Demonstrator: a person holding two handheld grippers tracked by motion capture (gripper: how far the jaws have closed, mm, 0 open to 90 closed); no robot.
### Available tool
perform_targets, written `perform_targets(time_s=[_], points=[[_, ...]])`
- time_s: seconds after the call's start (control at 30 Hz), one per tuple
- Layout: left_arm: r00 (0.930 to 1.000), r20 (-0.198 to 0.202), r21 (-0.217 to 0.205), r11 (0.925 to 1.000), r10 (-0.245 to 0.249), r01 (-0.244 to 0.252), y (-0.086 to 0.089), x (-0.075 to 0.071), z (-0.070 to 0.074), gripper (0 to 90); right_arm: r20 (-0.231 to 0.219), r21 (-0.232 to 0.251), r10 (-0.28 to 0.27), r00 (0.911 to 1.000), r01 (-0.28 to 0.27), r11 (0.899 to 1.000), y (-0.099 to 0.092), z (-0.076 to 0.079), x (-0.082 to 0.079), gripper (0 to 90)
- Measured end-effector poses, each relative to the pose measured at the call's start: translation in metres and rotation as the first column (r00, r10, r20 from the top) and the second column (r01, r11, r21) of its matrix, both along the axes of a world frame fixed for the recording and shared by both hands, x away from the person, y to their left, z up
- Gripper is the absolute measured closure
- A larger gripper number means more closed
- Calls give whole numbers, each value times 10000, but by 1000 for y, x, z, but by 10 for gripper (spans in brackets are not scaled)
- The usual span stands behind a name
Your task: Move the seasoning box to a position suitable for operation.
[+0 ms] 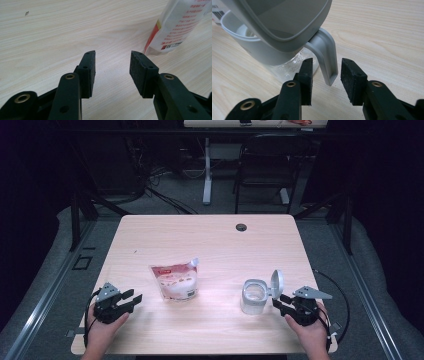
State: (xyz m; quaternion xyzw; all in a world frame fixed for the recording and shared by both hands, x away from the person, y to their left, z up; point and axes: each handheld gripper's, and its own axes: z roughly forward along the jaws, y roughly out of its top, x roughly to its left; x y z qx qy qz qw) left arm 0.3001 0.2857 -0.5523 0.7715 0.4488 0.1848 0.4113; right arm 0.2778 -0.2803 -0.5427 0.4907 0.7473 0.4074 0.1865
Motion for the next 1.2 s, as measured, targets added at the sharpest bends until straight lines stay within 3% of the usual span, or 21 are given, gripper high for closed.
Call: perform_targets(time_s=[0.33, 0.53, 0.7, 0.83, 1.0, 1.2], points=[[10000, 48, -7, 10000, 48, -48, 1, -1, -1, 563, 264, -326, -116, 9996, 124, 9994, 8, -5, 7, 601], [10000, 45, -35, 10000, 81, -80, 1, -2, -1, 563, 374, -260, -205, 9991, 215, 9994, 10, -6, 10, 610], [10000, 55, -17, 10000, 81, -81, 1, -2, -1, 562, 423, -386, -222, 9989, 239, 9990, 13, -6, 12, 690], [10000, 36, -38, 10000, 59, -58, 1, -2, -1, 562, 478, -536, -222, 9986, 248, 9983, 15, -6, 12, 699], [10000, 48, -36, 10000, 85, -85, 1, -2, -1, 562, 610, -944, -5, 9981, 63, 9955, 16, -5, 14, 719], [10000, 43, -29, 10000, 88, -88, 1, -1, -1, 562, 757, -1075, 227, 9969, -145, 9941, 16, -5, 18, 731]])
